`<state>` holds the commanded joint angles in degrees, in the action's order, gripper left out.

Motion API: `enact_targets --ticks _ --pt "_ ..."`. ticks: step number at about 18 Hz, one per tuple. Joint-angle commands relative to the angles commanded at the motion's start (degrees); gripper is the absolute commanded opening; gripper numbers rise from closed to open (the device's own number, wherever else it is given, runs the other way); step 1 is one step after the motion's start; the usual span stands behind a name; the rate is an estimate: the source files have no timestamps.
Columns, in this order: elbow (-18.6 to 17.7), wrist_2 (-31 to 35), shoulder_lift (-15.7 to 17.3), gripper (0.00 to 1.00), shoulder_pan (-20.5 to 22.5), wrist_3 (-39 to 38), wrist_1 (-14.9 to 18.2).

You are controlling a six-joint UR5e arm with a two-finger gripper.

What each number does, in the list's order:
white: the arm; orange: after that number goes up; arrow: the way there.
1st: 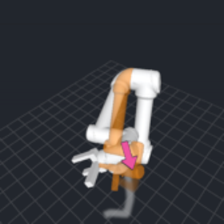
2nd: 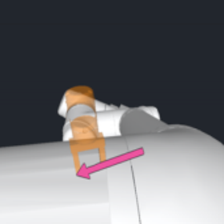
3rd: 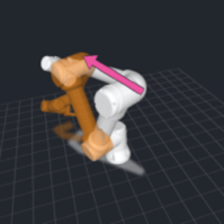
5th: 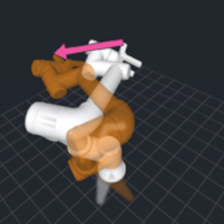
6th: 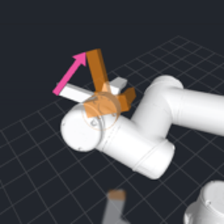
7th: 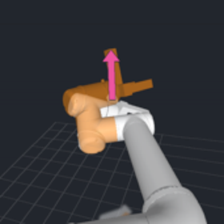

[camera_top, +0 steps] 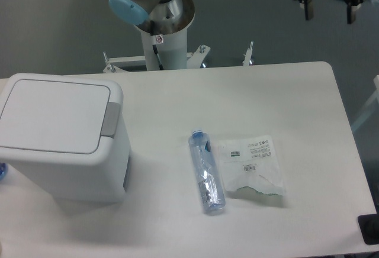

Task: Open the trash can
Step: 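Move the open gripper toward the white trash can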

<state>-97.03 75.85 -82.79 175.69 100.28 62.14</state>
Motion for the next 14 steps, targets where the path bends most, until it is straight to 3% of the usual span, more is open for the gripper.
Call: enact_targets --ticks 5,10,14 --pt "0.09 0.0 0.17 1.0 -0.44 -3.49 0.09" --pt "0.18 -0.26 -0.61 1.0 -8.24 -28.77 -0.18" --pt "0.18 -0.79 -1.49 1.0 -12.91 -44.44 -2.81"
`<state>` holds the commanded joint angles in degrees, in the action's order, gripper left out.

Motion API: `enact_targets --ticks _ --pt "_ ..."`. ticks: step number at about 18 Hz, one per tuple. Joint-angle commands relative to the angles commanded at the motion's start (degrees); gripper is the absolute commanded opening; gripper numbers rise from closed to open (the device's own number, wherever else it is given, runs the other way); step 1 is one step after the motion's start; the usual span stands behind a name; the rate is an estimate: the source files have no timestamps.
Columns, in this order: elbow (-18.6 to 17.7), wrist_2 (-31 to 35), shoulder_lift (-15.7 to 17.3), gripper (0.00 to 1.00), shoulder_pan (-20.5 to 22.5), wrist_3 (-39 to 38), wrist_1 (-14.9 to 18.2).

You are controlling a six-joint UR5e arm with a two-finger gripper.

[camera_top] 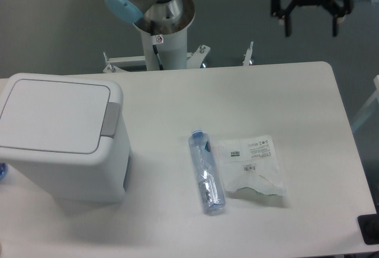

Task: Open the trash can
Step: 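Move the open gripper toward the white trash can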

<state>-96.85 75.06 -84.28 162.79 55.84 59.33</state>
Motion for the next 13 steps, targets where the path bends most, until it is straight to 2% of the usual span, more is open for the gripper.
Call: enact_targets --ticks 4,6,8,13 --pt "-0.26 0.17 -0.35 1.0 -3.52 -11.96 -0.18" --pt "0.0 0.26 -0.79 1.0 -6.5 -15.49 -0.27" --pt "0.0 -0.09 -0.97 1.0 -7.22 -19.96 -1.23" --pt "0.26 -1.67 -3.25 1.0 -14.24 -35.7 -5.1"
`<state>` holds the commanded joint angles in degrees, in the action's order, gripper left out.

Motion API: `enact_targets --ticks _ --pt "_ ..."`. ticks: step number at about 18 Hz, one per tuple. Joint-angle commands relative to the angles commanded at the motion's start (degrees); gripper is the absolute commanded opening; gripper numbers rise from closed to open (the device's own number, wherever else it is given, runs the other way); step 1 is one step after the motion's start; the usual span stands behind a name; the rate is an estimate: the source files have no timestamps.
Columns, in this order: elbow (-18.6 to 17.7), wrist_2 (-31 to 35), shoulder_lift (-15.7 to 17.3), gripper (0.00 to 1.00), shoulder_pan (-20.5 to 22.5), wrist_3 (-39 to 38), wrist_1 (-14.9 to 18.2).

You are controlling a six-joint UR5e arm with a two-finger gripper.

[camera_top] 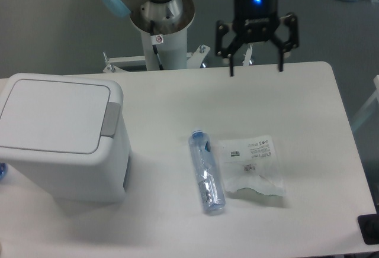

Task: Open the trash can
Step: 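Move the open gripper toward the white trash can, then lower the open gripper onto the grey tab at the lid edge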

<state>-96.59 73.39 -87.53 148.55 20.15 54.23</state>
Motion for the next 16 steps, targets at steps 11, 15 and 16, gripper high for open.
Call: enact_targets --ticks 11,15,16 --pt "0.44 -1.23 -2.29 1.0 -9.68 -6.87 -0.36" --pt "0.44 -1.14 -2.55 1.0 -11.26 -10.12 -0.44" --pt "0.44 -1.23 -2.55 1.0 -11.52 -11.0 -0.44"
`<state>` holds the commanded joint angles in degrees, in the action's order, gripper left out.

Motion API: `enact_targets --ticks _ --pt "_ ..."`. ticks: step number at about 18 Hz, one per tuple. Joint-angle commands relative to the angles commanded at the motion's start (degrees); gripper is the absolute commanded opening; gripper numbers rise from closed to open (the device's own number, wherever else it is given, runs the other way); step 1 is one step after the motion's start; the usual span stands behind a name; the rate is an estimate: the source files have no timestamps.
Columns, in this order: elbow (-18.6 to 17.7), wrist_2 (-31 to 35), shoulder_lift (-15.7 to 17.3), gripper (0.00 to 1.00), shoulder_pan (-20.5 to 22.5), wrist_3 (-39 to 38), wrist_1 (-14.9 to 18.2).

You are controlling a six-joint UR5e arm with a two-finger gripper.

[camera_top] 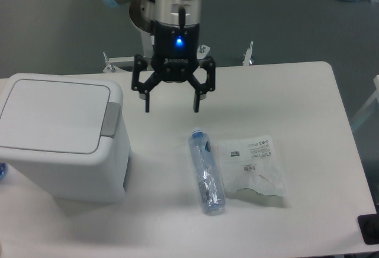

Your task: Open the trash can

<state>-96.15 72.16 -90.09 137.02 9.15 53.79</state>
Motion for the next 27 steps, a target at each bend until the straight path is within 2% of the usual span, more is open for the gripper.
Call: enact_targets --ticks 9,27 --pt "-0.26 0.09 -2.2 1.0 -3.96 -1.68 -1.14" --pt "-0.97 0.09 -2.64 1.0 -4.49 -1.68 -1.23"
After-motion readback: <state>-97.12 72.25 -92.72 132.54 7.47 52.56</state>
